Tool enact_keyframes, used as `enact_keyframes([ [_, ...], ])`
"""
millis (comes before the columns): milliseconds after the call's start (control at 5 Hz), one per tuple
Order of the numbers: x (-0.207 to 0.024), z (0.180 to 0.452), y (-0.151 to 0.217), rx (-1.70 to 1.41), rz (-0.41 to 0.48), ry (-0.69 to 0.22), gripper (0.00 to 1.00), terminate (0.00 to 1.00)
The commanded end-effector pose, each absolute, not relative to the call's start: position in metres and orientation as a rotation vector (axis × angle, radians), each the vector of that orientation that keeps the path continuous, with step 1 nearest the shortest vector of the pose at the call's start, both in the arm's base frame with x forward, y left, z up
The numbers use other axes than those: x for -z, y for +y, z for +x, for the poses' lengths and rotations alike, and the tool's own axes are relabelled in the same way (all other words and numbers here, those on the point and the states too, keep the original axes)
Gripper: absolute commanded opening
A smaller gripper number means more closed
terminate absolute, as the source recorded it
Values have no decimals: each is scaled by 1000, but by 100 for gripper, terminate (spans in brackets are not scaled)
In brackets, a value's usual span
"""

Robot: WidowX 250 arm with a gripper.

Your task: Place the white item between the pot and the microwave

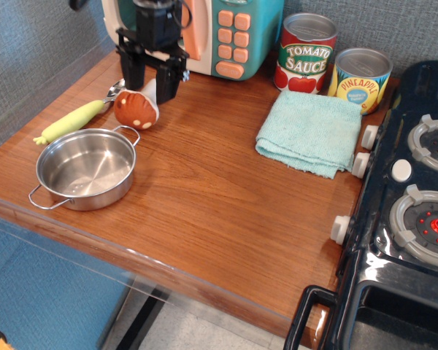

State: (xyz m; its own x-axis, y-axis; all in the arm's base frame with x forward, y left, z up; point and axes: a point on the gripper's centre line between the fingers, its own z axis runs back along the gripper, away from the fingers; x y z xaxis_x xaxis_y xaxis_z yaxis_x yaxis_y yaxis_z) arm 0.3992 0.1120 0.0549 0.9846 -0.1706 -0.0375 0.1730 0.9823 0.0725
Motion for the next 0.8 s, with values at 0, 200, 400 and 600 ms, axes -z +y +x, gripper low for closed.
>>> enact_keyframes([
  [0, -95, 396, 110, 203, 131, -92, 100, 0],
  [200, -95, 396, 110, 203, 131, -92, 100, 0],
  [400, -95, 396, 110, 203, 131, -92, 100, 0],
  [600, -95, 396, 110, 203, 131, -92, 100, 100],
])
